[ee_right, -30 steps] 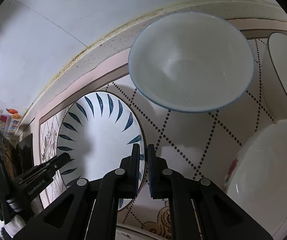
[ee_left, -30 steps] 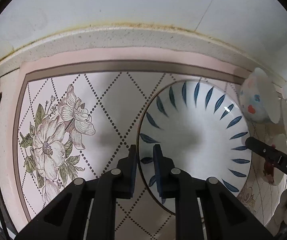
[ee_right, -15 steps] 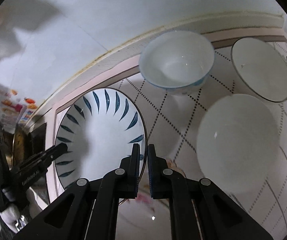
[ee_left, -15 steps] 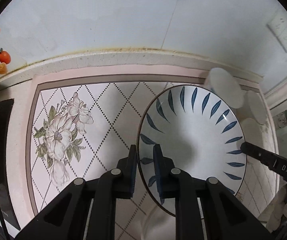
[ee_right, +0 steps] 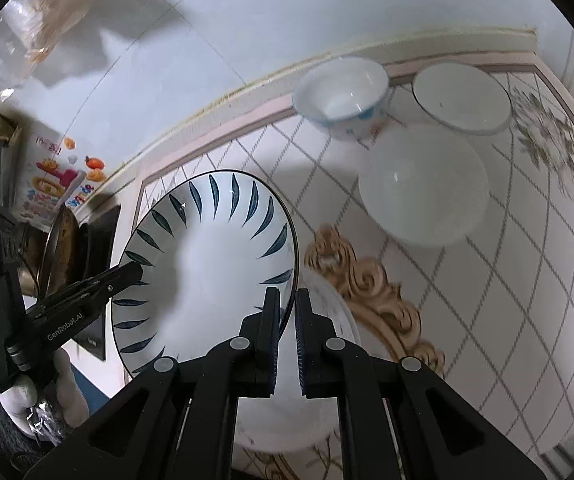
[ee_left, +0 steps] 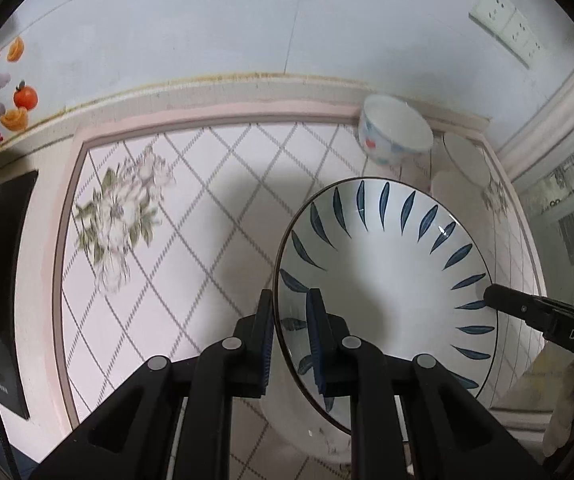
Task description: Organize plates and bowls
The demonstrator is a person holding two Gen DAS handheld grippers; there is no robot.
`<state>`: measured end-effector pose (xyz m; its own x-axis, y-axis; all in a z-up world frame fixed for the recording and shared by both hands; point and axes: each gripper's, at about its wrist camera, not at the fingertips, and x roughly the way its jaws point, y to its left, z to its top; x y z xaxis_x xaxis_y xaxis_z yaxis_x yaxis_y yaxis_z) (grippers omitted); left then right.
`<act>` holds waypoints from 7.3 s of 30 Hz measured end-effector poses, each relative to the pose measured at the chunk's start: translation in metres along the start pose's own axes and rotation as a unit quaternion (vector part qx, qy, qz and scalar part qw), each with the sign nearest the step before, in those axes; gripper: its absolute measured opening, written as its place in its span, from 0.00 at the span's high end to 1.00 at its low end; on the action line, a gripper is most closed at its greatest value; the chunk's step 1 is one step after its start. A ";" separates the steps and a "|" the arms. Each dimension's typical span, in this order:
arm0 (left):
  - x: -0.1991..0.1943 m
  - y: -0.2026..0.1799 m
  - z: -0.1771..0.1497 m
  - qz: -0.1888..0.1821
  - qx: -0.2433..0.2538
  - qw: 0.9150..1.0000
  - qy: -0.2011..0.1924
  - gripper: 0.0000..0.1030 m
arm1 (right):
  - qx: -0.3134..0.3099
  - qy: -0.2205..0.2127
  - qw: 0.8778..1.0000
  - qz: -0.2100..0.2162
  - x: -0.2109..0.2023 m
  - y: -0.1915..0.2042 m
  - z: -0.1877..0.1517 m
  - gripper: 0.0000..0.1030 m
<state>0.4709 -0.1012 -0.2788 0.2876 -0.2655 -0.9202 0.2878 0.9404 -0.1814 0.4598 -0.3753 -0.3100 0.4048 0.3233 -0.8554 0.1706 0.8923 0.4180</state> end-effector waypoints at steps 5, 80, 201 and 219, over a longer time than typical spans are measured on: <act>0.013 -0.004 -0.019 0.006 0.003 1.000 0.022 0.87 | 0.007 0.019 1.000 -0.003 0.011 -0.013 -0.027 0.92; -0.121 -0.032 -0.088 0.035 -0.057 0.997 -0.046 0.76 | -0.110 0.006 0.993 -0.045 -0.087 0.075 -0.092 0.35; 0.104 -0.224 -0.001 0.005 -0.011 0.992 0.123 0.86 | 0.029 0.141 0.990 0.012 -0.017 -0.220 0.013 0.83; 0.120 -0.209 0.139 -0.025 -0.088 0.994 0.064 0.77 | 0.070 0.053 0.995 0.045 -0.031 -0.250 0.146 0.57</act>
<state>0.5725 -0.3588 -0.3030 0.1547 -0.2947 -0.9430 0.1321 0.9521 -0.2758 0.5359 -0.6546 -0.3431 0.3280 0.4373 -0.8374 0.2642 0.8086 0.5258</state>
